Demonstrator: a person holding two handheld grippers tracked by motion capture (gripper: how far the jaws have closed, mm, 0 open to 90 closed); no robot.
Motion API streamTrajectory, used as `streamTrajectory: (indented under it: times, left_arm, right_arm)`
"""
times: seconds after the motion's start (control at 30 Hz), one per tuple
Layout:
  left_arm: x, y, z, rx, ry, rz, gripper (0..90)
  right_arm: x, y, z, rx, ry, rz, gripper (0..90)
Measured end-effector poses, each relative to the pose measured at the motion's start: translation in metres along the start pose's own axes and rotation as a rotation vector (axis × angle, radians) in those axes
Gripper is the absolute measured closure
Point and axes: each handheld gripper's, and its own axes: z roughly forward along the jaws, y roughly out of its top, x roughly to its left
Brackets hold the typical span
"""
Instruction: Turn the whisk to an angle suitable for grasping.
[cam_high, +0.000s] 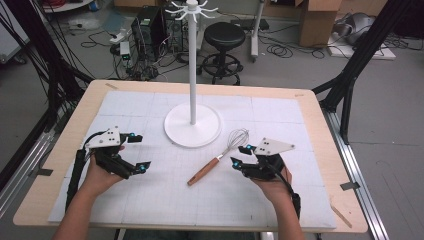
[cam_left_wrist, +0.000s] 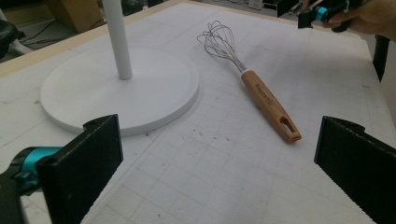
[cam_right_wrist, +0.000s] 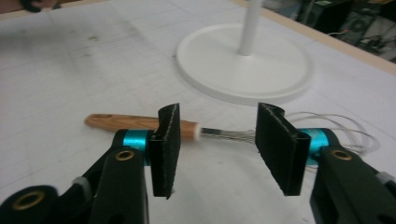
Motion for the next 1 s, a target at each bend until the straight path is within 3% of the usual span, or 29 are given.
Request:
streamTrajectory:
  times: [0.17, 0.37, 0.67, 1.0]
  left_arm:
    - [-0.005, 0.001, 0.013, 0.018, -0.024, -0.005, 1.7]
    - [-0.011, 0.003, 0.027, 0.018, -0.06, -0.024, 1.7]
    - [-0.017, 0.009, 0.056, 0.038, -0.089, -0.062, 1.6]
    - [-0.026, 0.021, 0.087, 0.085, -0.118, -0.051, 1.6]
  right_arm:
    - [-0.013, -0.006, -0.014, -0.003, -0.073, 0.036, 43.8]
    - [-0.017, -0.009, -0.017, -0.01, -0.093, 0.041, 41.4]
    - [-0.022, -0.011, -0.021, -0.024, -0.095, 0.061, 34.3]
    - [-0.025, -0.009, -0.026, -0.072, -0.087, 0.068, 28.5]
